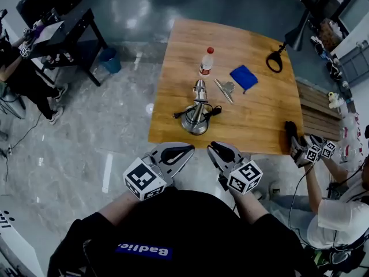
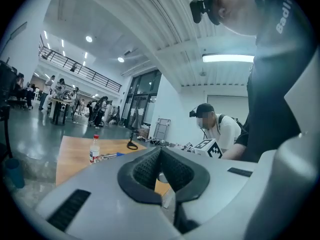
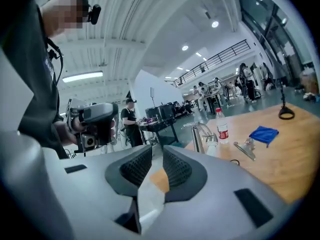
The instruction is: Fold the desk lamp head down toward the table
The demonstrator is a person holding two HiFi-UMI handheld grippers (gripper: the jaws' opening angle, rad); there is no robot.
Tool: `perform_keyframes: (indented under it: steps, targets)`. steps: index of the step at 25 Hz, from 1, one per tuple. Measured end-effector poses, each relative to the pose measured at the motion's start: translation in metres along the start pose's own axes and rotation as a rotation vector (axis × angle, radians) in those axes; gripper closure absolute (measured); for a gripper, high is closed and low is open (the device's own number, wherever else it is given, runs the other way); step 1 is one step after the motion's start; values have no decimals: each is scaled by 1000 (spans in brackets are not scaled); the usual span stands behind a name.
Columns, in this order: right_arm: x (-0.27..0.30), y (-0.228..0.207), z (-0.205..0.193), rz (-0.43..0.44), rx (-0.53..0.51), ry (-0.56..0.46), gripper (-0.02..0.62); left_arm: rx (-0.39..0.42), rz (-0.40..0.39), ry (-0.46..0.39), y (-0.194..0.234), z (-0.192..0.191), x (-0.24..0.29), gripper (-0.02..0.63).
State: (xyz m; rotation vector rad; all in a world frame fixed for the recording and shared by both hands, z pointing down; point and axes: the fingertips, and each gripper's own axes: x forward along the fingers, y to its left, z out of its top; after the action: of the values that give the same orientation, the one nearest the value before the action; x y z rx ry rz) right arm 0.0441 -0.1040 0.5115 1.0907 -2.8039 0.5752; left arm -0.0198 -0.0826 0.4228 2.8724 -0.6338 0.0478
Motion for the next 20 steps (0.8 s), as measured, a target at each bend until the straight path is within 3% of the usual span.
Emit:
perform_keyframes:
  steps: [8,12,20]
  targets:
    - [-94,50,-21,150,32,-45,560,-82,126,5,-103,-24,12,597]
    - [-136,85,-16,193,67,-88,588,-100,110,11,-150,-28,7,597]
    - [-162,164,31,230,-10,-194,589,-66,18,3,-191,-15,-24,597]
